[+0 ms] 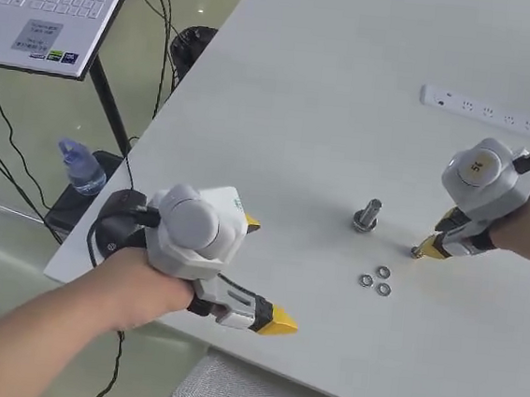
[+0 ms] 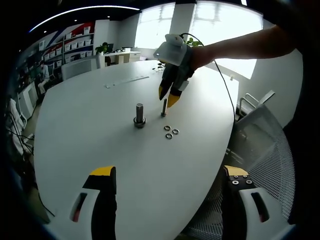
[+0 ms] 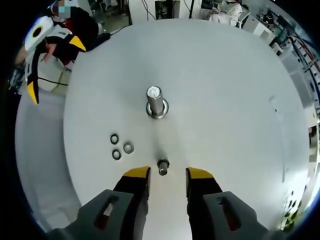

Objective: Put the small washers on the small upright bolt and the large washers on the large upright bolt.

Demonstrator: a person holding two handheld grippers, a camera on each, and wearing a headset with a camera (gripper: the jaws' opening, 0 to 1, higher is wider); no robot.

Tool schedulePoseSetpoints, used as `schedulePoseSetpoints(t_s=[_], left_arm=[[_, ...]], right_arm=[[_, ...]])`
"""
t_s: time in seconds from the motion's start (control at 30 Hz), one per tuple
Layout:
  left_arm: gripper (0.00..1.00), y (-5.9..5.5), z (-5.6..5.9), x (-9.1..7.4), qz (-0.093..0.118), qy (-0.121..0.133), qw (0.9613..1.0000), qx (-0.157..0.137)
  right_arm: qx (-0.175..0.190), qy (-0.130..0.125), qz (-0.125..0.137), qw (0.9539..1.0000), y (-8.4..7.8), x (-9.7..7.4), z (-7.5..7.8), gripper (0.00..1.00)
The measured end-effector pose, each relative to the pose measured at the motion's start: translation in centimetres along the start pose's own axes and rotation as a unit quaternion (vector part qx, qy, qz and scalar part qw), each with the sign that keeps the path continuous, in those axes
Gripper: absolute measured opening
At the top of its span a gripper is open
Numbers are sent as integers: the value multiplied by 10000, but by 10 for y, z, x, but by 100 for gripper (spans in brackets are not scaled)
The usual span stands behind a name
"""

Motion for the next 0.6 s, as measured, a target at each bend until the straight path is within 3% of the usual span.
schedulePoseSetpoints(t_s=[0.6], left_arm=[[93, 6, 5, 2, 46, -3, 10000, 36]], right_arm=[[-183, 9, 172, 9997, 7, -20, -12, 35]])
Point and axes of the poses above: the centre of the closed fingertips' face, and the gripper's own axes: x roughly forward along the fingers, z roughly to its right, y roughly out of its top, the point moved 4 cm from there along -x, roughly backward along the fingers, and after that the axes turned 4 degrees about x, right-handed, at the moved point
